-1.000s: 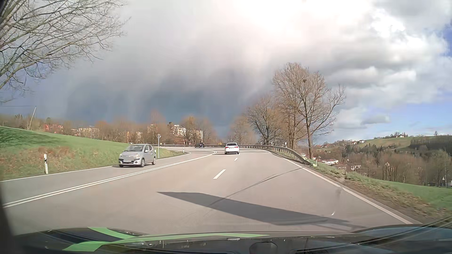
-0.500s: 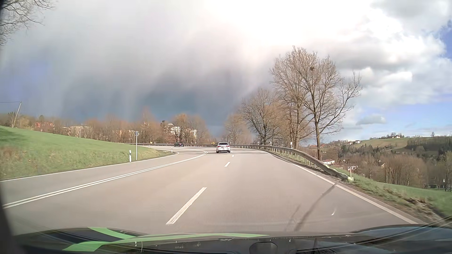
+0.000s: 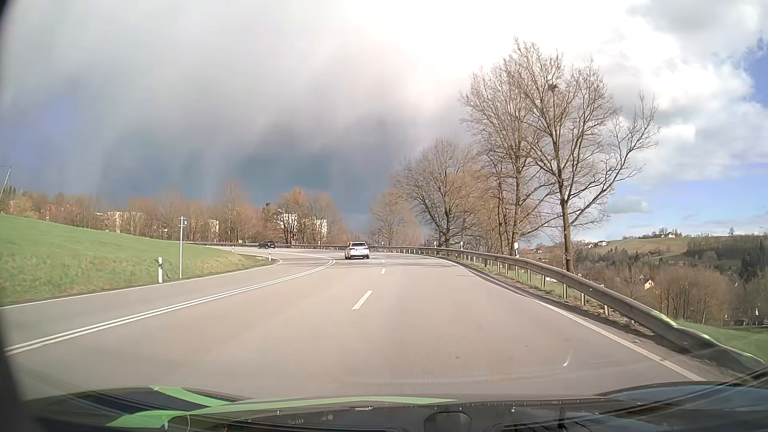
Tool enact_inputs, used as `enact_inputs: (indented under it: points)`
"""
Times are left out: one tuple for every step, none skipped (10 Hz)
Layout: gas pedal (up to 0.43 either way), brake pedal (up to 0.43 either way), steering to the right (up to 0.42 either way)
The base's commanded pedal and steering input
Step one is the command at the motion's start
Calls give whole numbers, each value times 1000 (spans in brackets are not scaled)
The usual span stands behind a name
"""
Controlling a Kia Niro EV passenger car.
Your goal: Follow the waypoints while adhering to traffic rules and regulations
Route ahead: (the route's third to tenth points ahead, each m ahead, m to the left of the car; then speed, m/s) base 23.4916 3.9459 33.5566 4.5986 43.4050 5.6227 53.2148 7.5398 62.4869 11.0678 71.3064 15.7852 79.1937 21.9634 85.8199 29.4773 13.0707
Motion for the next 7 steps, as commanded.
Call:
enact_inputs:
  points:
    - [189,0,7]
    - [189,0,4]
    - [189,0,2]
    - [189,0,2]
    - [189,0,2]
    - [189,0,2]
    - [189,0,1]
